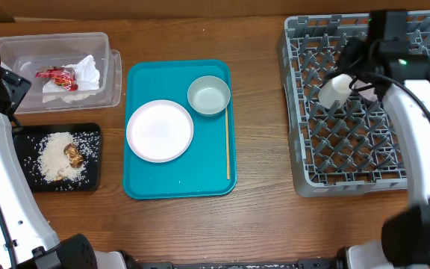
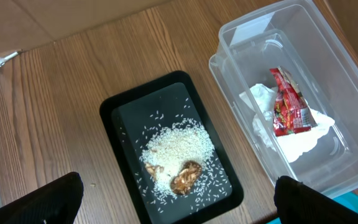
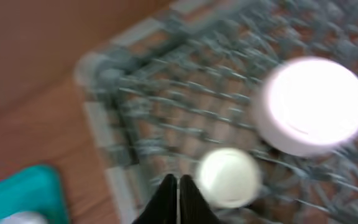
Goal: Sort waste into correct bins and load items into the dishwasher
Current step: 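Move the right gripper to the white bowl on the teal tray, then grasp the white bowl rim with the right gripper and lift, then carry the bowl to the dish rack's right side and lower it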
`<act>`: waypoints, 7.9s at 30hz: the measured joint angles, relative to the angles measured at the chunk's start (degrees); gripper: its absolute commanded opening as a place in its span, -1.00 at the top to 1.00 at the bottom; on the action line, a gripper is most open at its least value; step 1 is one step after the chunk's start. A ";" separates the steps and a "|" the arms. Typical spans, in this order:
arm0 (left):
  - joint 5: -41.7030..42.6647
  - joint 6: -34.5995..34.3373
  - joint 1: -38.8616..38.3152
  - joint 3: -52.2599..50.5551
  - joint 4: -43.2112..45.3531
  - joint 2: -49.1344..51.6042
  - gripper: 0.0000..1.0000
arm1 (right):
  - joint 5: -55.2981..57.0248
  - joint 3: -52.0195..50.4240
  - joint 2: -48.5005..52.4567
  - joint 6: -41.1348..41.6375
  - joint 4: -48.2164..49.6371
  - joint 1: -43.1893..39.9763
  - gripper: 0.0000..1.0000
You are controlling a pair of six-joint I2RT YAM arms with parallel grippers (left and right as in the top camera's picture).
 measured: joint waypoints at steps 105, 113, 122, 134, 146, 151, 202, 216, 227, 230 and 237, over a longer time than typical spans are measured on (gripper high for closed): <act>0.00 0.00 0.00 0.00 0.00 0.00 -1.00 | -0.76 15.67 31.87 -27.34 -2.56 36.92 0.12; 0.00 -0.02 0.00 0.00 0.00 0.00 -1.00 | -4.17 15.65 32.30 -30.14 -3.50 38.27 0.01; -0.02 0.00 0.00 0.00 0.00 0.00 -1.00 | -5.35 15.65 32.39 -32.33 -3.54 39.36 0.02; 0.00 0.00 0.00 0.00 0.00 0.00 -1.00 | -3.30 15.65 36.24 -32.76 -2.71 39.39 0.55; -0.02 0.00 0.00 0.00 0.00 0.02 -1.00 | 0.00 22.01 36.22 -31.30 -9.64 39.54 0.92; 0.00 0.00 0.00 0.00 0.00 0.00 -1.00 | 0.46 29.66 35.39 -27.78 -15.56 38.36 0.92; 0.00 -0.02 0.00 0.00 0.00 0.00 -1.00 | -74.95 1.64 20.79 -20.20 -8.04 -45.75 0.80; 0.00 -0.02 0.00 0.00 0.00 0.00 -1.00 | -59.36 3.26 17.49 -17.66 -11.87 -45.77 0.75; 0.00 -0.02 0.00 0.00 0.00 0.00 -1.00 | -47.58 3.30 13.81 -8.74 -11.93 -45.05 0.69; 0.00 0.00 0.00 0.00 0.00 0.00 -1.00 | -43.47 3.32 12.50 -7.72 -12.52 -45.03 0.61; -0.02 -0.02 0.00 0.00 0.00 0.02 -1.00 | -23.61 3.28 8.79 -4.02 -15.96 -45.79 0.51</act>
